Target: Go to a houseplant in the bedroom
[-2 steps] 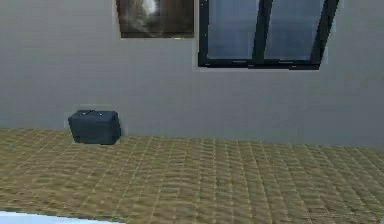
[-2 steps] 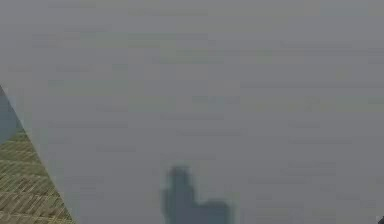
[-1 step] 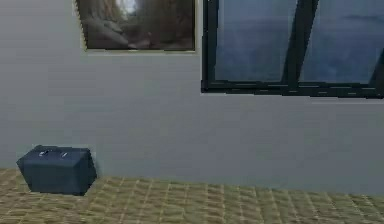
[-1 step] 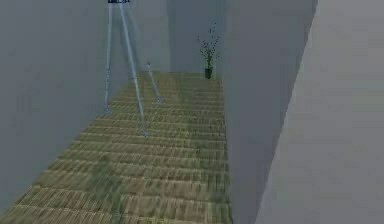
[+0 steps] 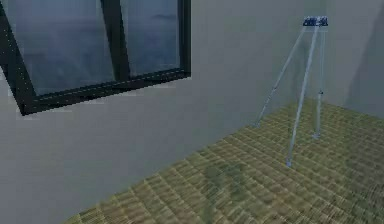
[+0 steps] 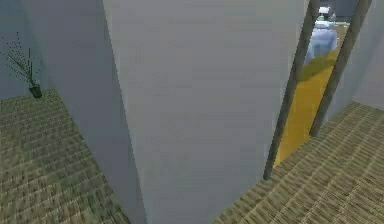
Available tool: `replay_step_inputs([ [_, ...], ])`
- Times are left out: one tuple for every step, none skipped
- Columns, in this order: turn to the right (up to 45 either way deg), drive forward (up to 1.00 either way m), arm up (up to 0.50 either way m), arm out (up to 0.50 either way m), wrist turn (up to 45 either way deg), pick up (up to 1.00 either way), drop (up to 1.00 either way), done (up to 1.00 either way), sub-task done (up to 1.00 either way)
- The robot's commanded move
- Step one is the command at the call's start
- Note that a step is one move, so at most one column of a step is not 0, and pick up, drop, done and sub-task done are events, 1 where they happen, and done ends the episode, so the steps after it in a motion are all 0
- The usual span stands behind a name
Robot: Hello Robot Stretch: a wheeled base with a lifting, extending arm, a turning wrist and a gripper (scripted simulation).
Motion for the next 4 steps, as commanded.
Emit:
replay_step_inputs([
  [30.0, 0.0, 0.0, 0.0, 0.0, 0.0, 0.0, 0.0, 0.0],
  [0.0, 0.4, 0.0, 0.0, 0.0, 0.0, 0.0, 0.0, 0.0],
  [18.0, 0.0, 0.0, 0.0, 0.0, 0.0, 0.0, 0.0, 0.0],
  [0.0, 1.0, 0.0, 0.0, 0.0, 0.0, 0.0, 0.0, 0.0],
])
